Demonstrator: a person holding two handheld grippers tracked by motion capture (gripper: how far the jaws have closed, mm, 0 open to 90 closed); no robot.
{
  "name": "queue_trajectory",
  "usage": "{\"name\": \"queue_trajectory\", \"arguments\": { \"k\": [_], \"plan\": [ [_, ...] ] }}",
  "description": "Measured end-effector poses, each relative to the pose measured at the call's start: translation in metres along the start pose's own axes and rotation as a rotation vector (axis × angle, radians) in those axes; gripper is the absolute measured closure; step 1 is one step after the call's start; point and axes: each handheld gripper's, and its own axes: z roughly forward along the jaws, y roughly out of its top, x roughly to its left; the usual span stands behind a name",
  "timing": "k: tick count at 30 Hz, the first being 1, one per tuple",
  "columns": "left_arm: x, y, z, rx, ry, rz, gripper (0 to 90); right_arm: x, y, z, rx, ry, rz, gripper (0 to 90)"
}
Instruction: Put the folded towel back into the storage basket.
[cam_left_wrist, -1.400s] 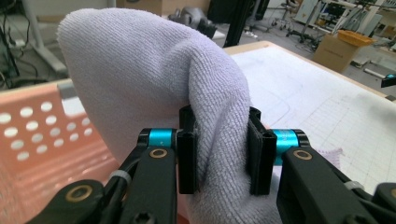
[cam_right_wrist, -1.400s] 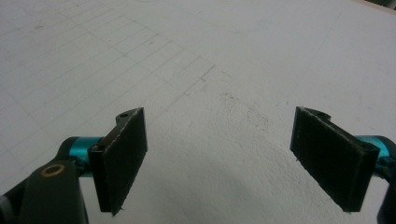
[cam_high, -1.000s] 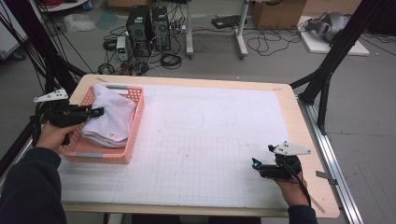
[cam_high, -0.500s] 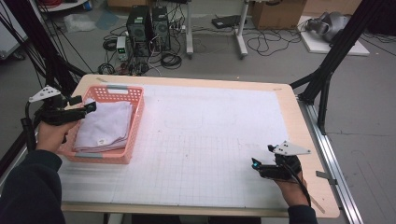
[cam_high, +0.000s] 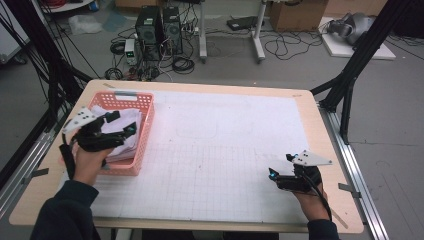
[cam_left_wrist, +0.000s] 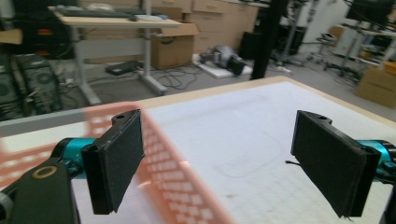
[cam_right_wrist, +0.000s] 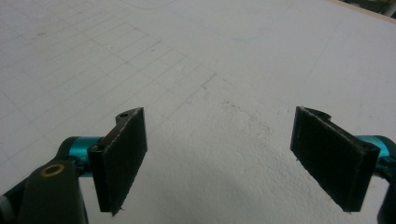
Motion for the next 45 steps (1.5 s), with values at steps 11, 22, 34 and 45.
{"name": "queue_trajectory", "arguments": {
  "k": [11, 22, 34, 45],
  "plan": [
    [-0.067, -0.01, 0.032, 0.019, -0.13, 0.044, 18.8, 0.0, 0.002, 0.001, -0.044, 0.013, 0.028, 17.3],
    [-0.11, -0.04, 0.049, 0.098, -0.207, 0.06, 19.4, 0.003, 0.003, -0.002, -0.066, 0.011, 0.045, 17.3],
    [-0.121, -0.061, 0.054, 0.137, -0.229, 0.063, 19.9, 0.005, 0.004, -0.001, -0.068, 0.015, 0.043, 17.3],
    [-0.117, -0.064, 0.054, 0.144, -0.224, 0.048, 19.9, 0.006, 0.005, 0.0, -0.067, 0.017, 0.04, 17.3]
  ]
}}
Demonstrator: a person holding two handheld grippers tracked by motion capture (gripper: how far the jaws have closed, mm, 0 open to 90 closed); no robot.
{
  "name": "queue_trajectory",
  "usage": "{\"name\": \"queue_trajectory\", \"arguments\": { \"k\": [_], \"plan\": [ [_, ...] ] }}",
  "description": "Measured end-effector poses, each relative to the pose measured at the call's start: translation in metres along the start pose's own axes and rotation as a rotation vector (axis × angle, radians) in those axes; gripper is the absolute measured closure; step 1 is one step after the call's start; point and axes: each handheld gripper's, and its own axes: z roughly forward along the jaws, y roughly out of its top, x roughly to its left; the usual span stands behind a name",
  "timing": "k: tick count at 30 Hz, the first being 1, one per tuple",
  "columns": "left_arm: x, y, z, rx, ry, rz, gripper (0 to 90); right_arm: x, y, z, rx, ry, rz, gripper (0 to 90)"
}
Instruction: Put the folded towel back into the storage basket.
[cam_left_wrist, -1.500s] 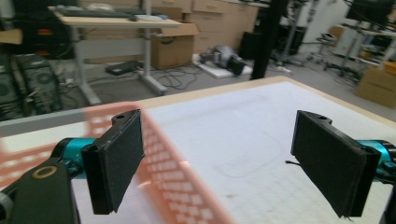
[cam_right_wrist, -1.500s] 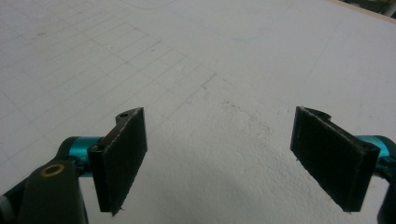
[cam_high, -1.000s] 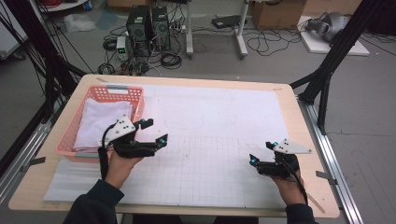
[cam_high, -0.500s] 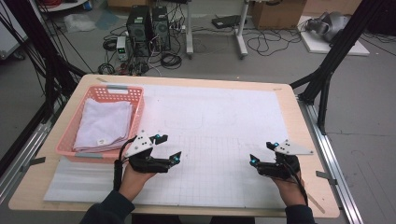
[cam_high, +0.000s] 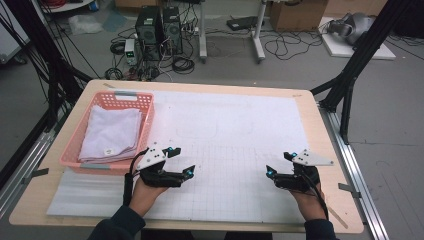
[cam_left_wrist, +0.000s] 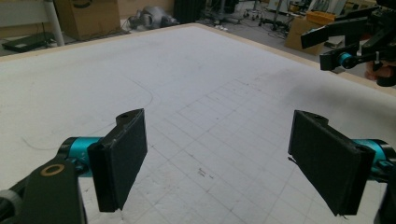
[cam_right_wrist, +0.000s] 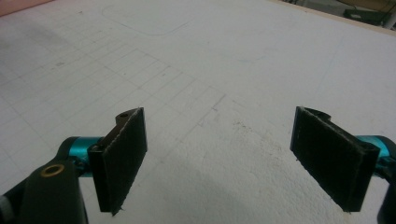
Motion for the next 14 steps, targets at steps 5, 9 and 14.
{"name": "queue_trajectory", "arguments": {
  "k": [5, 9, 14],
  "plan": [
    [0.0022, -0.0006, -0.0001, 0.001, 0.004, -0.004, 19.9, 0.0003, -0.0001, 0.0005, 0.0, 0.003, 0.002, 17.3],
    [0.0037, -0.0018, 0.0005, 0.008, 0.007, -0.007, 19.9, -0.0003, -0.0007, 0.001, 0.005, 0.002, 0.006, 17.3],
    [0.0054, -0.0023, 0.001, 0.005, 0.012, -0.017, 19.8, -0.0007, -0.0005, 0.0015, 0.005, 0.005, 0.004, 17.3]
  ]
}}
